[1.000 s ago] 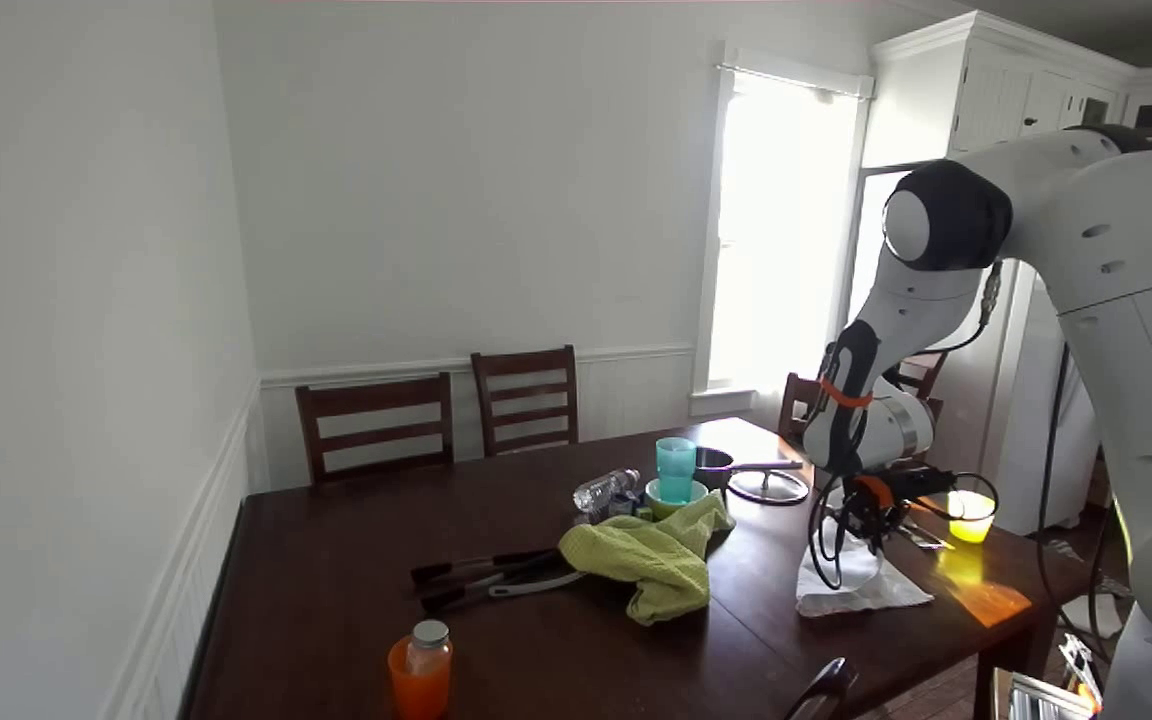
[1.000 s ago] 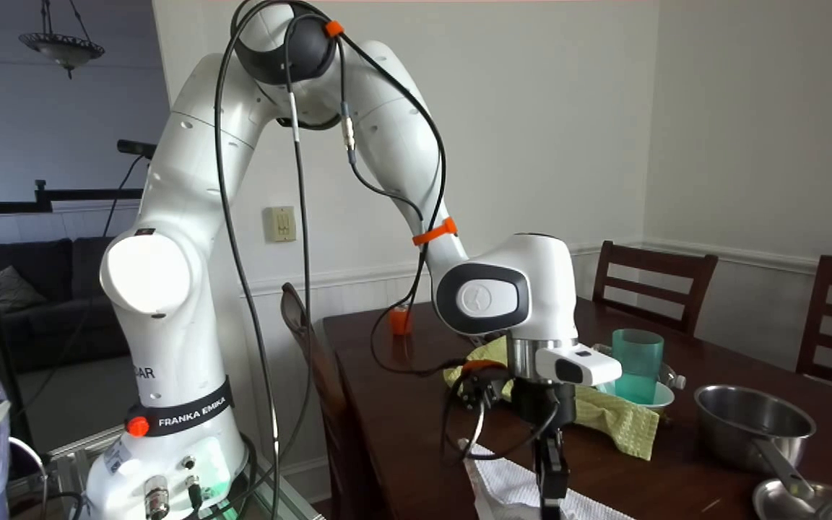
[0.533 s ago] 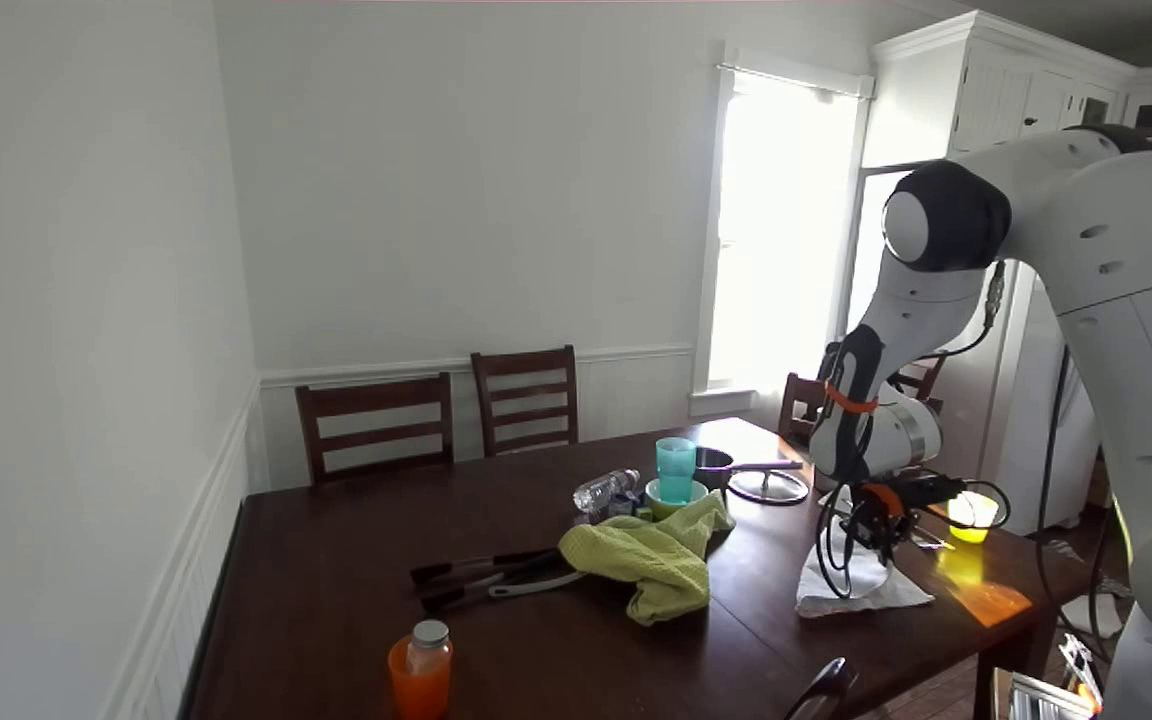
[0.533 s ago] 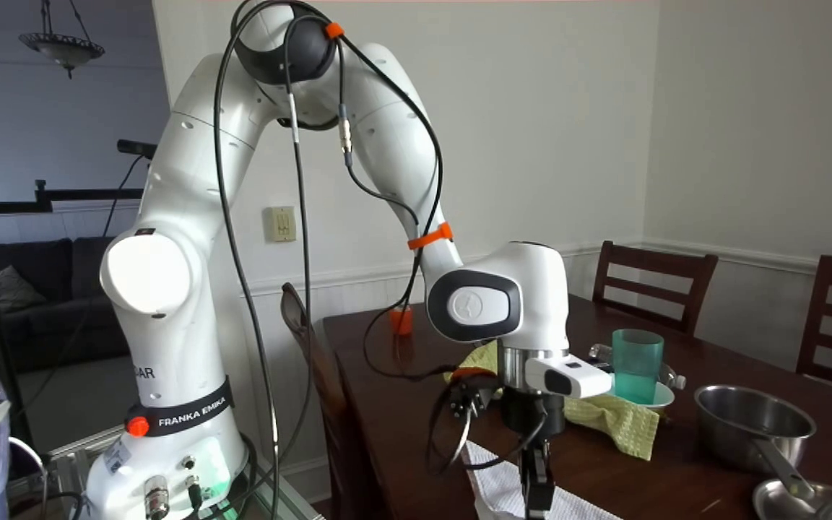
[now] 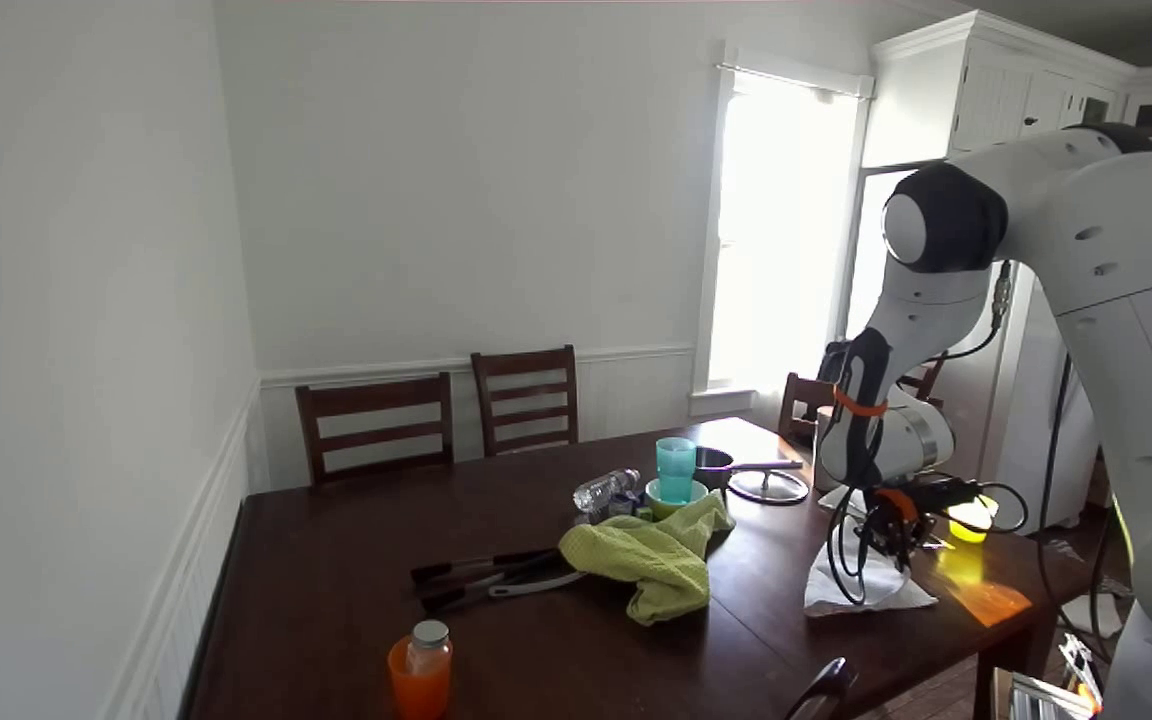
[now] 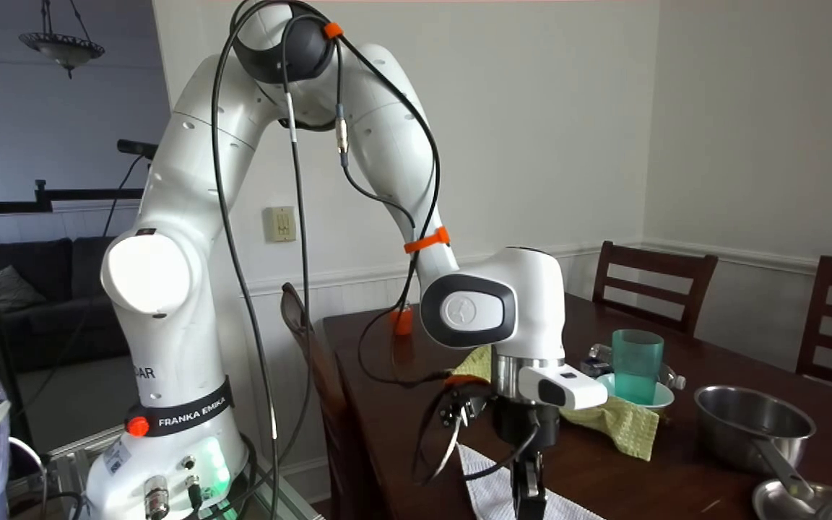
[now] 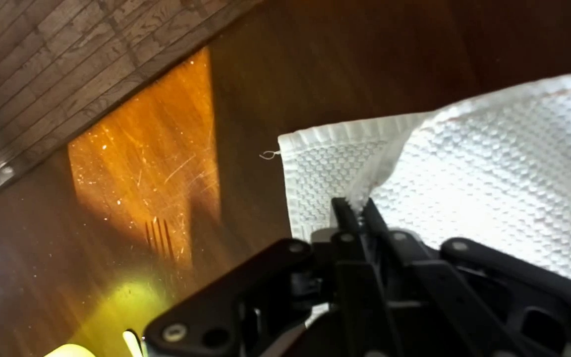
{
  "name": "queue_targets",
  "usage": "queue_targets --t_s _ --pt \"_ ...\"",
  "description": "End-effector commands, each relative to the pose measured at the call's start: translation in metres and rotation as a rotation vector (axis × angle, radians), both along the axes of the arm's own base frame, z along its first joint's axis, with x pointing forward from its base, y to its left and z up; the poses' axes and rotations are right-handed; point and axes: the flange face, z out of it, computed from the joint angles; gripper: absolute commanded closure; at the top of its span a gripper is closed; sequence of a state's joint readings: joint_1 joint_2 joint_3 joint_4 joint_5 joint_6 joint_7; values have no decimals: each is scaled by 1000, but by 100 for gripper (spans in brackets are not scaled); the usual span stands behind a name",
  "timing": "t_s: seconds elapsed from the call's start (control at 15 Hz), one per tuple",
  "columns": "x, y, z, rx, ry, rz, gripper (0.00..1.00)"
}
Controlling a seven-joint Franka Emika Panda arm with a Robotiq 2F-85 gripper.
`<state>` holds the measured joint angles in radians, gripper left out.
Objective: Use the corners to fold the towel
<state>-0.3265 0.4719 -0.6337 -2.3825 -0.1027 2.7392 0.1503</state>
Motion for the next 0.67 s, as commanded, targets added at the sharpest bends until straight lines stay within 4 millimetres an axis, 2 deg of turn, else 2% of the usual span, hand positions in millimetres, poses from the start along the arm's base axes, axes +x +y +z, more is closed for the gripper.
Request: queue_targets --t_s 0.0,0.13,0.6 --pt "-9 -2 1 -23 17 16 98" --pt "-10 -3 2 -32 21 13 68" --pt "-7 -2 16 -30 22 -11 21"
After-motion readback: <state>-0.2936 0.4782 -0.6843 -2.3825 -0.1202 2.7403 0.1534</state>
